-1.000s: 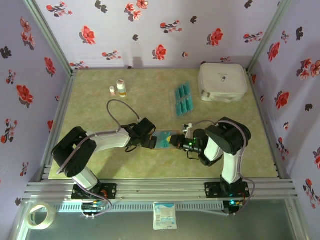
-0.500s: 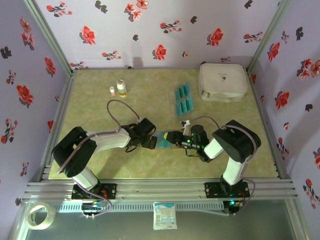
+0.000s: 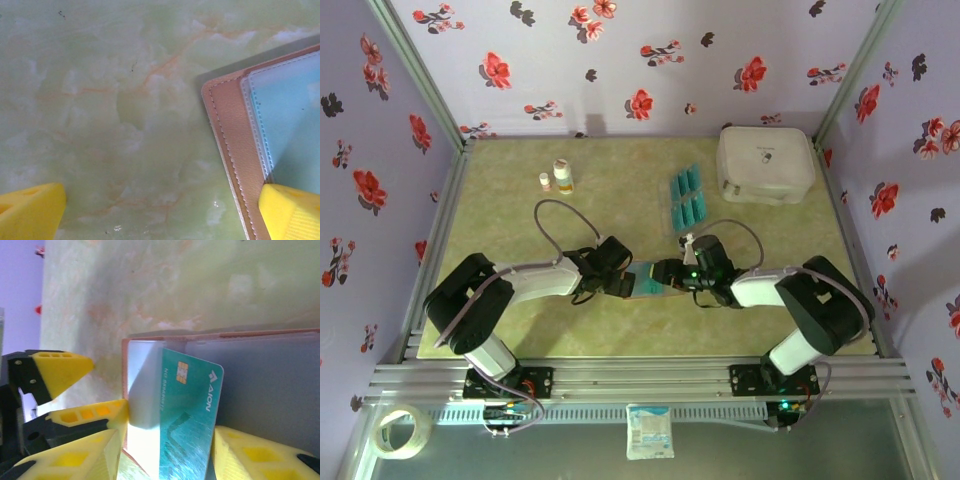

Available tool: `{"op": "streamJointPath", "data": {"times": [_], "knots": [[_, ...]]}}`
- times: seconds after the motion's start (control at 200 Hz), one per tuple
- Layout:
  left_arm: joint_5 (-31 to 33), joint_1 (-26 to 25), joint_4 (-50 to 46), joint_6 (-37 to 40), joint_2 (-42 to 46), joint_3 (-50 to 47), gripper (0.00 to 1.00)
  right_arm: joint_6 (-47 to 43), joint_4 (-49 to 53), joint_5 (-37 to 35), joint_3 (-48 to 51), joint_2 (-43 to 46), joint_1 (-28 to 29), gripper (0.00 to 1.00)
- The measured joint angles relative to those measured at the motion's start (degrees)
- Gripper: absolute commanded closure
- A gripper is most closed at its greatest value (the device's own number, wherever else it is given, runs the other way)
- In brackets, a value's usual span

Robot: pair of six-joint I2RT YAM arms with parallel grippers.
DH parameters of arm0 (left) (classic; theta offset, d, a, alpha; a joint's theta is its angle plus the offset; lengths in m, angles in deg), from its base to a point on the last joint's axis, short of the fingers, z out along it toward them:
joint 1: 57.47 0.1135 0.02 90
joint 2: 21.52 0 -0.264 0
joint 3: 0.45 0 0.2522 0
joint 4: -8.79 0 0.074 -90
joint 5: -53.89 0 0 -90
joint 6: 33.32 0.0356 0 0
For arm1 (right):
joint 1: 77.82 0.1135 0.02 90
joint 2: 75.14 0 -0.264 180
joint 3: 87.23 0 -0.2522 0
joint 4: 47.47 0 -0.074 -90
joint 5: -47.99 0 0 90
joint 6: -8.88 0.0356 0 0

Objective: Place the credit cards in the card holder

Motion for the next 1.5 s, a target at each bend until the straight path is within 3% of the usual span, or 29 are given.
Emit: {"op": "streamJointPath", "data": {"times": [0.185,0.41,0.59,0.82,1.5], "knots": [[0.0,0.0,0.1,0.0,-0.1,0.0,0.00,-3.6,11.8,-3.6,-3.4,4.3,0.0,0.54],[0.1,0.0,0.1,0.1,0.0,0.0,0.00,-6.8,21.8,-8.4,-7.3,4.9,0.0,0.82],[0.3,0.6,-0.9,0.6,0.3,0.4,0.00,-7.9,27.2,-11.9,-10.3,3.9,0.1,0.95],[0.5,3.5,-2.5,0.9,0.4,1.5,0.00,-9.0,30.4,-13.7,-13.3,0.4,0.7,1.00],[1.4,7.0,-3.1,1.1,1.3,1.5,0.00,-10.2,32.4,-14.5,-18.0,-5.5,2.2,1.00]]}}
